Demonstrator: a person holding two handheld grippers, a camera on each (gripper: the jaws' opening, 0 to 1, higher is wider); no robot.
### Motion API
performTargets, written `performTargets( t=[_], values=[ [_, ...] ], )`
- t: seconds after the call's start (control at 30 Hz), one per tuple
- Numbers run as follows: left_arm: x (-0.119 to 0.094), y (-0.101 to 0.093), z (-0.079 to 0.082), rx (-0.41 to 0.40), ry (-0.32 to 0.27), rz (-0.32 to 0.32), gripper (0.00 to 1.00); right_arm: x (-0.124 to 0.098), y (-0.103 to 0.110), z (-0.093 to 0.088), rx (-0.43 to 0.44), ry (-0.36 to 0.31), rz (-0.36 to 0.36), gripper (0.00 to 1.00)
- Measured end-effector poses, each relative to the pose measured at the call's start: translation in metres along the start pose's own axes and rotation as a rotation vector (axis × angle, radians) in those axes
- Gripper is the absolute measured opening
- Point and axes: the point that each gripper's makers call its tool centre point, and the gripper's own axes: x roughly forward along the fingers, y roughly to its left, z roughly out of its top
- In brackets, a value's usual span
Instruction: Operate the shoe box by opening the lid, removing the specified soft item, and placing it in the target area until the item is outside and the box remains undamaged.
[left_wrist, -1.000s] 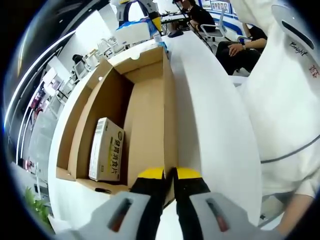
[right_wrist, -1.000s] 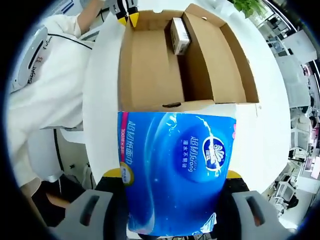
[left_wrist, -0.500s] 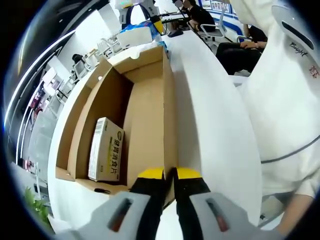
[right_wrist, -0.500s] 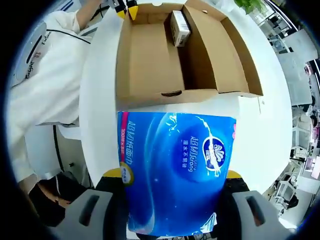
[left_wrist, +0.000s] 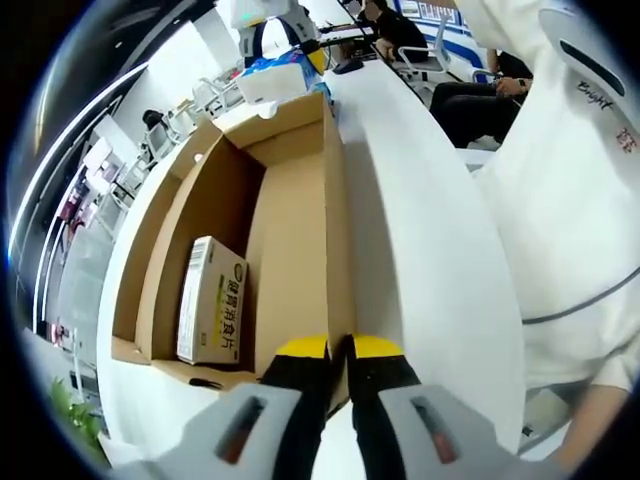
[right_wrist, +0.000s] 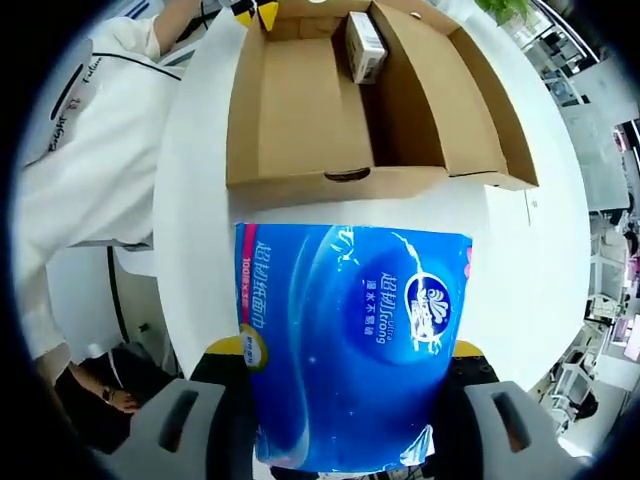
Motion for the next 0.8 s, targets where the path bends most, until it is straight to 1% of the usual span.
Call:
performTargets(
  t=[0.13,0.33,0.5,0.6,0.67,0.73,0.8],
  values=[
    [0.000,0.000,0.000,0.001,-0.001,0.001,0.05,0.003,0.000,0.000,-0.016,0.001,0.005,0.70],
    [0.000,0.000,-0.001,0.003,-0.005,0.004,0.06,0.011,-0.001,-0.005,-0.021,0.020,0.008,0.70],
    [0.000,0.000,0.000,0.002,-0.006,0.002,0.06,0.014,0.000,-0.005,-0.028,0.017,0.015,0.70],
    [0.000,0.000,0.000,0.001,-0.005,0.003,0.06,0.017,0.001,-0.007,-0.034,0.030,0.017,0.71],
    [0.000,0.000,0.000,0.002,-0.006,0.003,0.06,0.017,0.001,-0.007,-0.042,0.025,0.015,0.71],
    [0.000,0.000,0.000,0.001,-0.006,0.003,0.06,0.017,0.001,-0.008,-0.026,0.021,0.018,0.71],
    [0.000,0.000,0.000,0.001,-0.006,0.003,0.06,0.017,0.001,-0.008,-0.028,0.018,0.017,0.72]
  ],
)
